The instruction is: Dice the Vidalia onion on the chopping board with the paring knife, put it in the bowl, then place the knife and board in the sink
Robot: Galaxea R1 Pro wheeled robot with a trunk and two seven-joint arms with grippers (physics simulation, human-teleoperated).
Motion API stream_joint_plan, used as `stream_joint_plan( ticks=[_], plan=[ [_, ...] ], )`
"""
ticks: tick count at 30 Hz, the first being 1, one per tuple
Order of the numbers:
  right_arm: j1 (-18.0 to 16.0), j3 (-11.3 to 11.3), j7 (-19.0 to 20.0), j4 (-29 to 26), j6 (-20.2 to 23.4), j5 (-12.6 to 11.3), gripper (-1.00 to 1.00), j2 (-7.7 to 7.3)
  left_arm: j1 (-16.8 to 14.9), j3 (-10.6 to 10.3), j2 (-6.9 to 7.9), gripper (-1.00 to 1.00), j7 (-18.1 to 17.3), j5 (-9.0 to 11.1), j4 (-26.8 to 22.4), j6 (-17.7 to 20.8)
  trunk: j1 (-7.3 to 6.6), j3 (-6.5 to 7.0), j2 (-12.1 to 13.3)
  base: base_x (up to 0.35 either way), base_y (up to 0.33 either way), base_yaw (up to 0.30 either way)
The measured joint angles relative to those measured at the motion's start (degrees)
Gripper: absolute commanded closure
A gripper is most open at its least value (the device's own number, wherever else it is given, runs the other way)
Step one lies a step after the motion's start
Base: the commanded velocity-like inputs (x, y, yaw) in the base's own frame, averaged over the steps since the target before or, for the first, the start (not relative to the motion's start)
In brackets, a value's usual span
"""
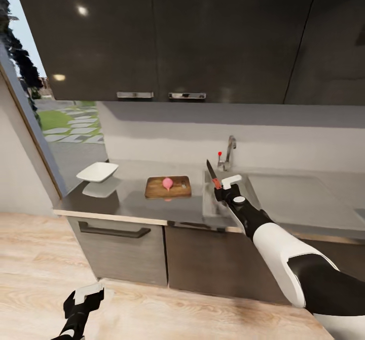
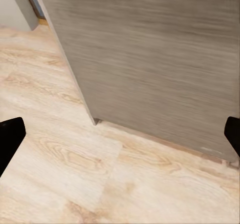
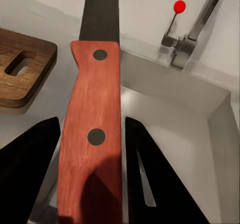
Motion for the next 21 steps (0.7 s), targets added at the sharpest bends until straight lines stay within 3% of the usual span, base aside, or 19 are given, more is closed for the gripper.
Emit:
stream_joint_plan(
  ticks=[13, 21],
  plan=[
    [0.0, 0.0, 0.1, 0.1, 0.0, 0.0, 1.0, -0.04, 0.0, 0.0, -0.02, -1.0, 0.1, 0.0, 0.0, 0.0, 0.03, 0.08, 0.0, 0.057, -0.021, 0.009],
    [0.0, 0.1, 0.1, 0.0, -0.2, 0.1, 1.0, -0.06, 0.0, 0.0, 0.01, -1.0, 0.1, 0.0, 0.0, 0.0, 1.79, -1.36, -3.2, 0.0, 0.0, 0.0]
  ],
)
